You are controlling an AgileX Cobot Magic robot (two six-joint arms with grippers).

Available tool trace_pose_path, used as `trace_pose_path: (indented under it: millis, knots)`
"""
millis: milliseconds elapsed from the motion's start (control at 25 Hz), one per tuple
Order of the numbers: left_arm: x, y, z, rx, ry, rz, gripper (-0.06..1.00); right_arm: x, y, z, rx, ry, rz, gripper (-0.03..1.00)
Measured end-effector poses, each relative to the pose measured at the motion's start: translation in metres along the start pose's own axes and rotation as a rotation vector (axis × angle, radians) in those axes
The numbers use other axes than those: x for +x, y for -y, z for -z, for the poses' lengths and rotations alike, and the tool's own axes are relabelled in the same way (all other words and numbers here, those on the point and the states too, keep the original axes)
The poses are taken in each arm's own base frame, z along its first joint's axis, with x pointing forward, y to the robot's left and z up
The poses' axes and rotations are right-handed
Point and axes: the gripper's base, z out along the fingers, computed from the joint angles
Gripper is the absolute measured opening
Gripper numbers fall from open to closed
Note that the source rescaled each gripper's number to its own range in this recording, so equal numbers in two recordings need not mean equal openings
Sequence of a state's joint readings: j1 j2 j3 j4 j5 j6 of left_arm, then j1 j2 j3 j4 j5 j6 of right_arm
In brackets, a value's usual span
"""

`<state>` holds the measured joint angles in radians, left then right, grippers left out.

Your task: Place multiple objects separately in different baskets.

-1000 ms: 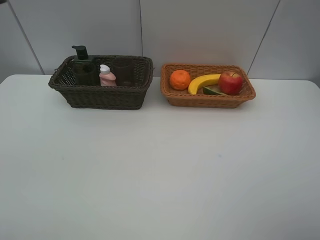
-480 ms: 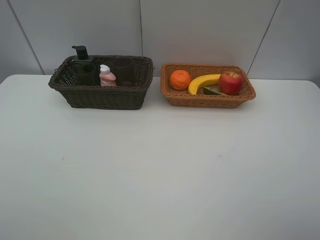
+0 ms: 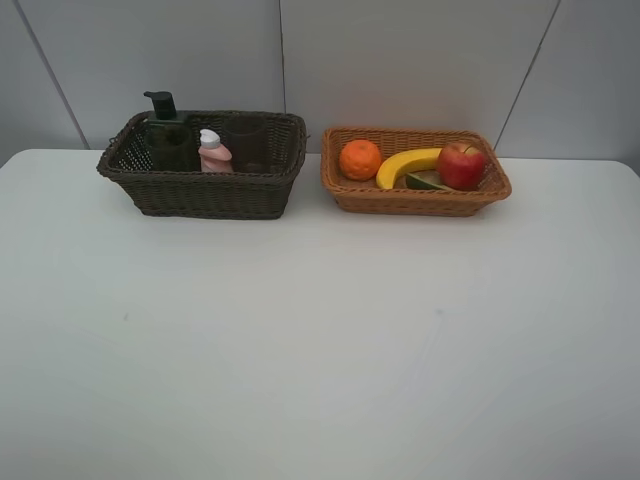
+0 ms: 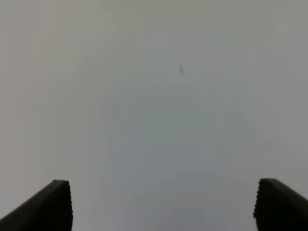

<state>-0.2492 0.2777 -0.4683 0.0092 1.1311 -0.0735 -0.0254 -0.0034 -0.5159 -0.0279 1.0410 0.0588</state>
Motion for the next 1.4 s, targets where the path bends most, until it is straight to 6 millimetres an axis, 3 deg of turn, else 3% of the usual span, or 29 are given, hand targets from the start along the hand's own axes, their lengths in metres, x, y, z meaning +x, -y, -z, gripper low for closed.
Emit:
trace_pose_path:
  millis: [160,560,1400]
  knots:
    - [0.009,-0.001,-0.005,0.004,0.057,-0.002,1.00,0.000,0.000,0.000,0.000,0.000,0.000,1.00]
    - [0.028,0.000,0.016,0.041,0.279,-0.020,1.00,0.000,0.000,0.000,0.001,0.000,0.000,1.00]
    - [0.028,0.000,0.016,-0.070,0.286,0.035,1.00,0.000,0.000,0.000,0.000,0.000,0.000,1.00]
